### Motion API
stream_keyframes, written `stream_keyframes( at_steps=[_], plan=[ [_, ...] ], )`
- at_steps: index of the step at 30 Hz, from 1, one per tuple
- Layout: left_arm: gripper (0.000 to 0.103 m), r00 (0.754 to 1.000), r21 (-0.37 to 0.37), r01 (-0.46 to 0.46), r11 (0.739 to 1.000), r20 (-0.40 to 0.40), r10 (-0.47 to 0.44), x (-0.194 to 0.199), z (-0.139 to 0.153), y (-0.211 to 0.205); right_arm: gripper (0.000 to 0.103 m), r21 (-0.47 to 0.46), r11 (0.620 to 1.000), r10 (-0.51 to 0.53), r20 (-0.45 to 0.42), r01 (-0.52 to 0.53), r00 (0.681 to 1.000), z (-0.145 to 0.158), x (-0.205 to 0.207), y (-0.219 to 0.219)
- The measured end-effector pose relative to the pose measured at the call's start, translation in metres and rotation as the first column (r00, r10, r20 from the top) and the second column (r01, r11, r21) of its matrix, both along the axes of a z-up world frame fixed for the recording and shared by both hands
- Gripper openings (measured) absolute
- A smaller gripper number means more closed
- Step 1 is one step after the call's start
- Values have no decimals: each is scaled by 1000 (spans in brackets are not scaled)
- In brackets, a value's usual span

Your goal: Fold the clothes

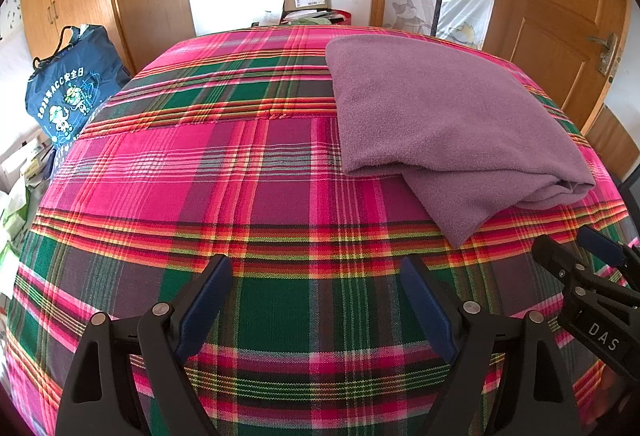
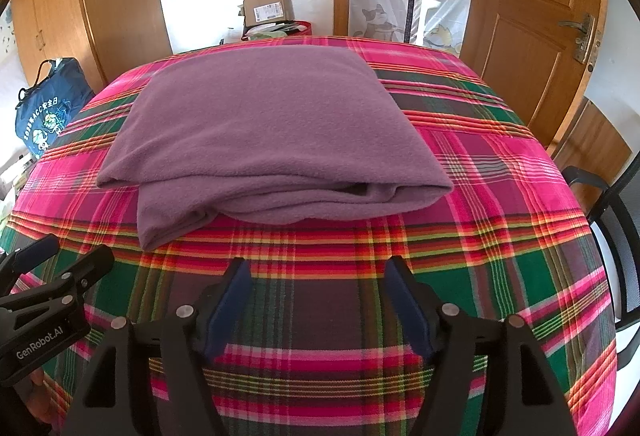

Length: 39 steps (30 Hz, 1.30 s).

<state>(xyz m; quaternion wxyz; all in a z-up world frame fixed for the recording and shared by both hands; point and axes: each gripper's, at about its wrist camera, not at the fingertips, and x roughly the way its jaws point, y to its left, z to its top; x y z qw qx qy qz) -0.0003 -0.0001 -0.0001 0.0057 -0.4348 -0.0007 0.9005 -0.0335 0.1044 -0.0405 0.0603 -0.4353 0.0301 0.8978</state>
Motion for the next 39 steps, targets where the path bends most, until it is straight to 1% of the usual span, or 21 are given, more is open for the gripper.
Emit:
stream_keyframes(
  at_steps=[2,6,39],
  plan=[
    [87,1000,1,0,1000,0,0,-1,0,0,74,-1,1000,4,1,-4,1000,0,-1,-1],
    [87,1000,1,0,1000,-1,0,-2,0,-1,78,-2,1000,12,3,-12,1000,-1,-2,-3],
    [89,1000,1,8,1000,2,-8,-1,1,1,79,2,1000,13,6,-13,1000,-2,-3,1]
  ],
)
